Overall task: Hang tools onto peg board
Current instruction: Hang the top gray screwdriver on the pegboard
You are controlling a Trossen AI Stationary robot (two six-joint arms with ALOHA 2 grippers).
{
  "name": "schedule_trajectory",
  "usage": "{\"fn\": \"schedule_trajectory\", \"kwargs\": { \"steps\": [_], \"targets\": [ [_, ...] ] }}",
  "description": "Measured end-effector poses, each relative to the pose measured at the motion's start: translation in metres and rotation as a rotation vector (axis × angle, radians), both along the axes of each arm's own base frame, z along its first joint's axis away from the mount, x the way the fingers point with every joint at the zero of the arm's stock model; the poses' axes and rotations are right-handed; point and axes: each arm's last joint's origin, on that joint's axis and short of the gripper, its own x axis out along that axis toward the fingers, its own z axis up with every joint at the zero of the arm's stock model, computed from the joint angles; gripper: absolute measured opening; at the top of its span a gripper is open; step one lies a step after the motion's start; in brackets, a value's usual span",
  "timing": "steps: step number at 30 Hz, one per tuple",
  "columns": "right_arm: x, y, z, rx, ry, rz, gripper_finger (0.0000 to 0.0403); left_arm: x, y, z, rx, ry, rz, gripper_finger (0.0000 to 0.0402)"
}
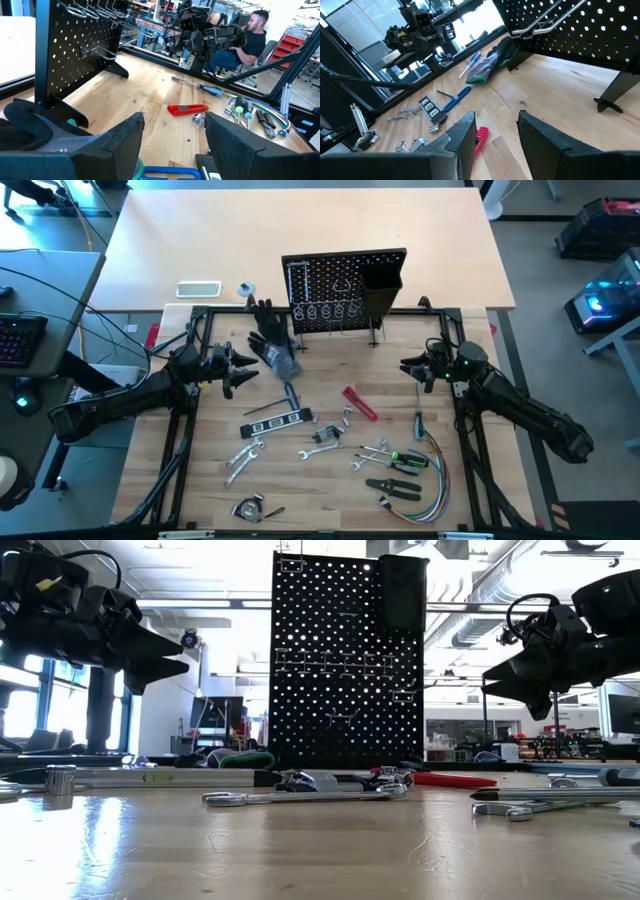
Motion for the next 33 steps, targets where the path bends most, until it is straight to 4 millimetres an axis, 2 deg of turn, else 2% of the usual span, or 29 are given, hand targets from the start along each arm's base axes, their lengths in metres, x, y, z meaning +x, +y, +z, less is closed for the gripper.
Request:
{"fn": "schedule_trajectory", "kwargs": {
  "steps": [21,27,33],
  "targets": [
    [0.0,0.0,-0.0001,0.01,-0.002,-0.002,0.0142,0.0,0.0,0.0002,-0.049,-0.01,0.006,0.0204],
    [0.0001,-0.0001,0.0006,0.098,-0.026,-0.018,0.0142,0.0,0.0,0.0001,-0.049,-0.01,0.006,0.0204],
    [0.0009,-0.0006,0.0066,0.077,-0.079,-0.015,0.0142,0.0,0.0001,0.0001,-0.049,-0.01,0.008,0.0204]
  ]
}}
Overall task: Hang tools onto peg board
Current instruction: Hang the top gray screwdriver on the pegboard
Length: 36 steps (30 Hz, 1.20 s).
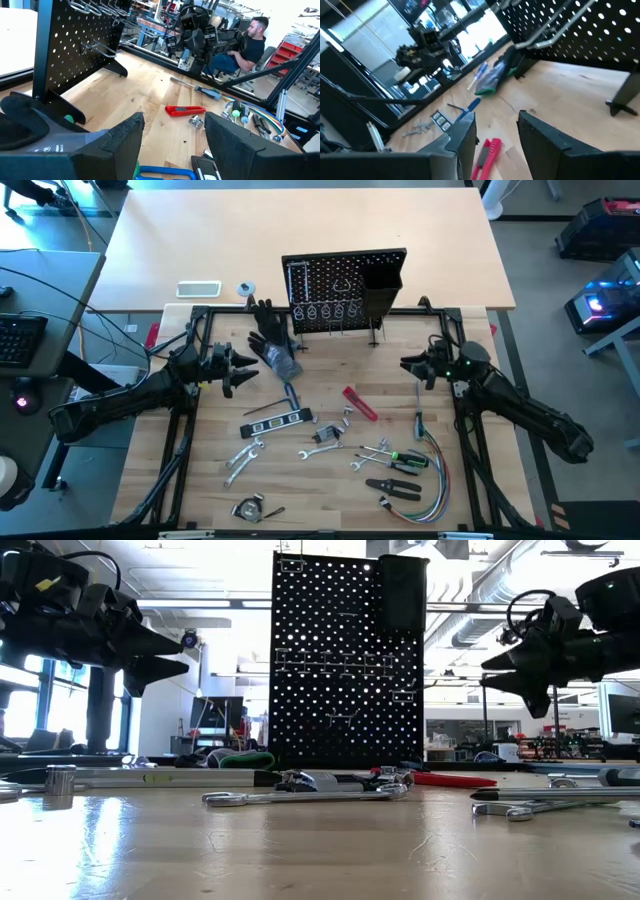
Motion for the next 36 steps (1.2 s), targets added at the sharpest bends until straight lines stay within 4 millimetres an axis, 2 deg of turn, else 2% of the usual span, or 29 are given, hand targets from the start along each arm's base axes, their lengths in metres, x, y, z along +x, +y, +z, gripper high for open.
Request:
{"fn": "schedule_trajectory", "kwargs": {
  "steps": [8,14,36],
  "targets": [
    [0.001,0.002,0.012,-0.053,-0.101,0.074,0.0142,0.0,0.0,0.0,-0.076,-0.013,0.004,0.0204],
    [0.001,0.003,0.023,-0.096,-0.146,0.117,0.0142,0.0,0.0,0.0,-0.07,-0.012,0.003,0.0204],
    [0.001,0.003,0.017,-0.056,-0.086,0.117,0.0142,0.0,0.0,-0.001,-0.056,-0.002,-0.001,0.0204]
  ]
}}
